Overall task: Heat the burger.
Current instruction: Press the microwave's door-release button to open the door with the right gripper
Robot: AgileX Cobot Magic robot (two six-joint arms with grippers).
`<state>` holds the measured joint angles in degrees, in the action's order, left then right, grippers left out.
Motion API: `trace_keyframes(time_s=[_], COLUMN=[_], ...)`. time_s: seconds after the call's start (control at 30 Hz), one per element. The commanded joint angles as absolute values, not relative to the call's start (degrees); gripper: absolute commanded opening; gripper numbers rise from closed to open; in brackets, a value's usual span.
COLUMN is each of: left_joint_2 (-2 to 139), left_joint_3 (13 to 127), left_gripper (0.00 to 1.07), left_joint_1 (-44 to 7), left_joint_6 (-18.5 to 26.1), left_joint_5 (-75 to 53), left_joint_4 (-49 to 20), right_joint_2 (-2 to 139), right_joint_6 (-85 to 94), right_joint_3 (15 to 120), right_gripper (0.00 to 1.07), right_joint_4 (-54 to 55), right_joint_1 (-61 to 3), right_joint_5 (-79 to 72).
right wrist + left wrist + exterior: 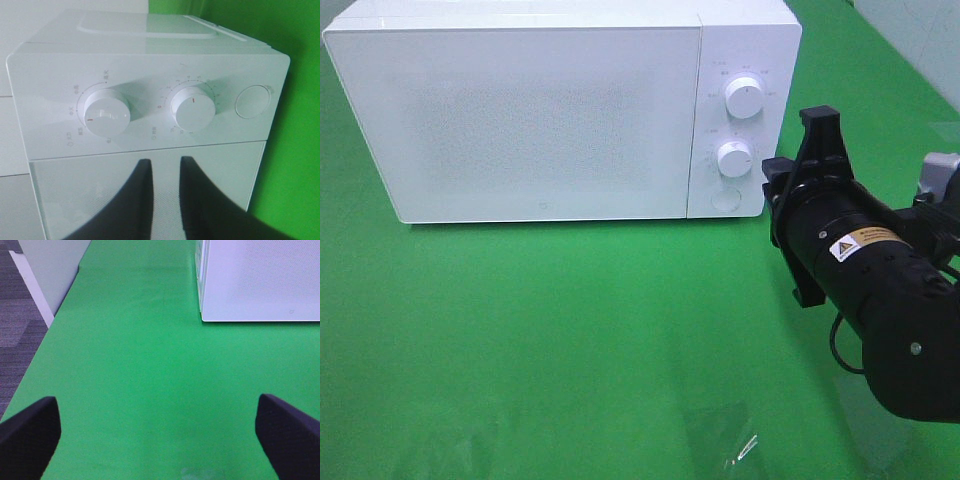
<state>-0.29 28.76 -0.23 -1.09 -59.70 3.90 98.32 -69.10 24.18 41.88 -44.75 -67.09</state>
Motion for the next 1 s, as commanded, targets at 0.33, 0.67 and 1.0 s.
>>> trace_keyframes(time_s=[0.33,0.67,1.0], left_joint_2=[-1.3,-1.3,-1.3], left_joint_3=[28.7,28.7,28.7], left_gripper=[0.98,0.98,0.98], left_joint_1=[-0.2,-0.2,-0.2], left_joint_6=[-1.0,-1.0,-1.0], left_joint_5=[-59.5,-59.5,-59.5], left_joint_4=[3.9,3.9,3.9], right_joint_2=[98.3,99.8,108.1], right_joint_6=[-75.1,-74.7,-78.7], right_joint_3=[24.2,26.2,31.9], right_gripper=[0.00,0.00,0.00], right_joint_4=[44.2,44.5,37.1], right_joint_1=[-44.7,-44.6,-38.3], right_joint_5=[-56.4,-55.4,-54.3])
